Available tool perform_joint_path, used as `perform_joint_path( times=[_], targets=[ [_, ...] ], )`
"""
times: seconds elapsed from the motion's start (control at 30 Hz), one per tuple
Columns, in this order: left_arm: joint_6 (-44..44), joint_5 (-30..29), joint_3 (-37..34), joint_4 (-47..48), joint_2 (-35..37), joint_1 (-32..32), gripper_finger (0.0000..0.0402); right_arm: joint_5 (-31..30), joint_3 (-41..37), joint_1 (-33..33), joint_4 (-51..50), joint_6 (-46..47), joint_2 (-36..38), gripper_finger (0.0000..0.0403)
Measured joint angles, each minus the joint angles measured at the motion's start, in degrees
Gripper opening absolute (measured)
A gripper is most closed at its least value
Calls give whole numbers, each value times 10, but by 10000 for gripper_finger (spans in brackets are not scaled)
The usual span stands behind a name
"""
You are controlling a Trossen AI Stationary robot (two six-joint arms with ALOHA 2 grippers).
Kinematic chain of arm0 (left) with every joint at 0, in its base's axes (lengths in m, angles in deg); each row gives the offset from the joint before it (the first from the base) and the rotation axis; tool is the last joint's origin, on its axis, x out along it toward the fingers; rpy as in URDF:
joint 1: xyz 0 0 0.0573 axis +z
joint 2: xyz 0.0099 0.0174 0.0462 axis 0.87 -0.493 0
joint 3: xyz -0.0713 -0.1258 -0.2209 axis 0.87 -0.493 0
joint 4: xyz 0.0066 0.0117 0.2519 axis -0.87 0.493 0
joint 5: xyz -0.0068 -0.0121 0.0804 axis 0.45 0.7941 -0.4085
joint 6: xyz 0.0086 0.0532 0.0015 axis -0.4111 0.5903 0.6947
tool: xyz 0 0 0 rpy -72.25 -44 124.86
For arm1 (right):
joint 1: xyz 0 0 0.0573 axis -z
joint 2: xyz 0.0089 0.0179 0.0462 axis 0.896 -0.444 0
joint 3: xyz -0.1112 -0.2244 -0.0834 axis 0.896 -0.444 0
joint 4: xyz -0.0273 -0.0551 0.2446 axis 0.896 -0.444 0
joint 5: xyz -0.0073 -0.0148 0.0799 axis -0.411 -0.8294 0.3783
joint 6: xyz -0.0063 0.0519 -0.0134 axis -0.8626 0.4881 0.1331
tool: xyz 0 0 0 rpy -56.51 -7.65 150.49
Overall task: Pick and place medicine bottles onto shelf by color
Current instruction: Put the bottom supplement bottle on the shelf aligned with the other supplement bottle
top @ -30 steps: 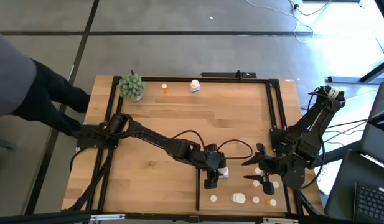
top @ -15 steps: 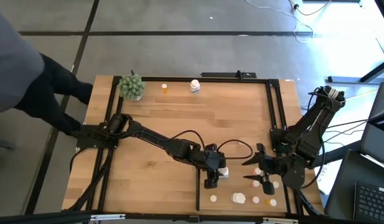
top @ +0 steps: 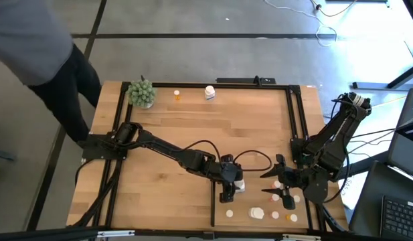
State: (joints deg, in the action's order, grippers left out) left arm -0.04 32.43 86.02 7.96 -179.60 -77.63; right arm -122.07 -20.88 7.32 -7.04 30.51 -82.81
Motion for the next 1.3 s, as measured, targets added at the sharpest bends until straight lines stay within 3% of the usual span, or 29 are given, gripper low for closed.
perform_joint_path(
  times=[0.27, 1.3],
  targets=[
    [1, -6, 0, 4, 0, 0, 258, 0, 0, 0, 0, 0, 0, 230],
    [11, -48, 0, 18, 14, -14, 260, 0, 0, 0, 2, 0, 0, 230]
  ],
)
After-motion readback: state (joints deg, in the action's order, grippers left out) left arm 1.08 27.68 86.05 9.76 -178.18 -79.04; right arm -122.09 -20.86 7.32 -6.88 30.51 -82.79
